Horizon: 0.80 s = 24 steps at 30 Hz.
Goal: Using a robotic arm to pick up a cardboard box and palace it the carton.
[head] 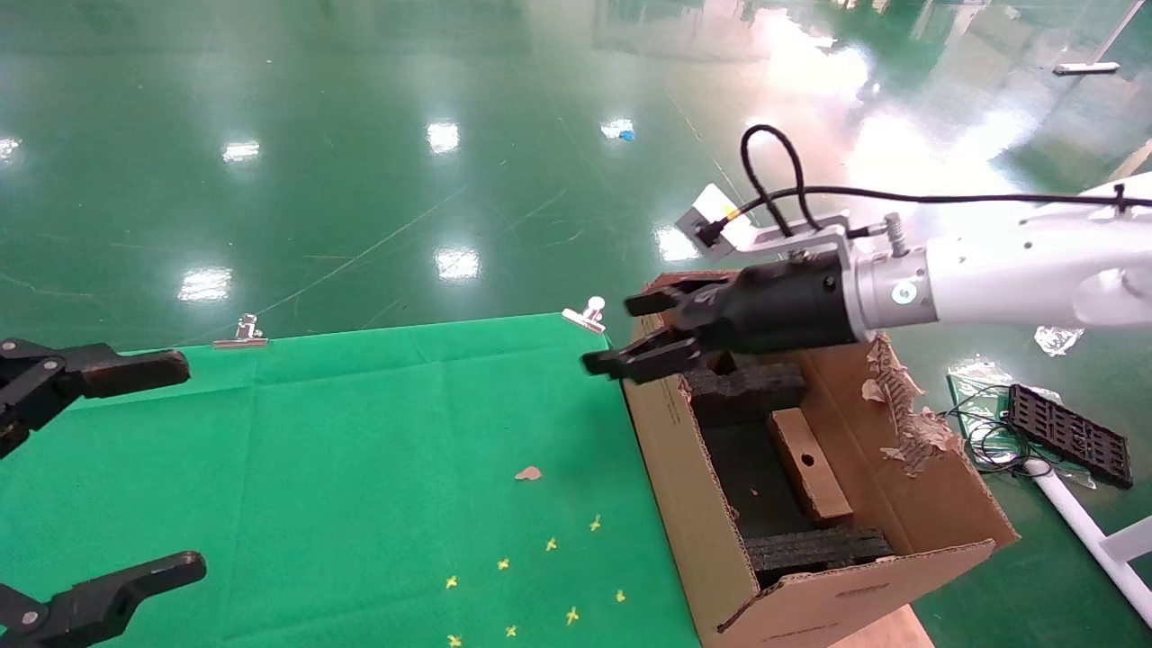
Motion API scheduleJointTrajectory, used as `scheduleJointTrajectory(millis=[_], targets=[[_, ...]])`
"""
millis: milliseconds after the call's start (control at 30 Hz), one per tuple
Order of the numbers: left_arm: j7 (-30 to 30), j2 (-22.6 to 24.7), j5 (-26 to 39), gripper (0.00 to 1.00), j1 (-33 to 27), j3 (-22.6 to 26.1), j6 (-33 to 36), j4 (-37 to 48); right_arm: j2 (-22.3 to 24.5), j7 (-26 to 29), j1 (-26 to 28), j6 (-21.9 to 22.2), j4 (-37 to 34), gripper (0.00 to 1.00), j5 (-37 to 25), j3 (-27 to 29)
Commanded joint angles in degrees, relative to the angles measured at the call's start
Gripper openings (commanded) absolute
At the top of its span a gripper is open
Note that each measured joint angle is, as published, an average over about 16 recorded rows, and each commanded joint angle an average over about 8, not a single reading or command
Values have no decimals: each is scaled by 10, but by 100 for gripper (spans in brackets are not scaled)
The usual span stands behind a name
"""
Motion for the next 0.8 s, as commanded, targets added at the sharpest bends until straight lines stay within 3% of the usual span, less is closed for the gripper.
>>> scheduleJointTrajectory(millis=[33,800], targets=[[0,0,0,100,0,0,0,0,3,-6,-19,-6,19,100,8,25],[0,0,0,100,0,1,0,0,39,-81,-257,-83,257,100,110,331]])
